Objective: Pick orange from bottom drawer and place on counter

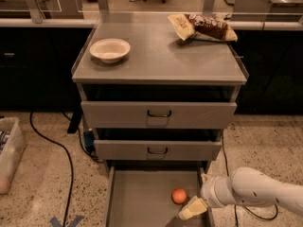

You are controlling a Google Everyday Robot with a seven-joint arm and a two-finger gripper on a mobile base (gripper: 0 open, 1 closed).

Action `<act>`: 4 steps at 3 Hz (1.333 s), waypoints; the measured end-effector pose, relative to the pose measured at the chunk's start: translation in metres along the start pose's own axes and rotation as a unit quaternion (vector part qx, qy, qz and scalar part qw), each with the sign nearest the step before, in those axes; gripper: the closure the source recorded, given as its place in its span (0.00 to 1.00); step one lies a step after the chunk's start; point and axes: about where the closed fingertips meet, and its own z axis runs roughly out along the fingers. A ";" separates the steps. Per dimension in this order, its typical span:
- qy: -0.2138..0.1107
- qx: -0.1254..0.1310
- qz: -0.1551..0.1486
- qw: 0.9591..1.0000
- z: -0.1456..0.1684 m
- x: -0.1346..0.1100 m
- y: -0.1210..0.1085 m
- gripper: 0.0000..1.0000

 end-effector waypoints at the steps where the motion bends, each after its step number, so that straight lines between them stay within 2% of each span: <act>1: 0.001 -0.008 0.003 1.000 0.046 0.021 -0.019 0.00; 2: 0.005 0.008 0.021 1.000 0.092 0.054 -0.038 0.00; 3: 0.005 0.018 0.056 0.998 0.137 0.094 -0.049 0.00; 4: 0.005 0.018 0.056 0.998 0.137 0.094 -0.049 0.00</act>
Offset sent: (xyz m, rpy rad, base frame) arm 0.0488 -0.0264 -0.1777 -0.0306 -0.0156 -0.1283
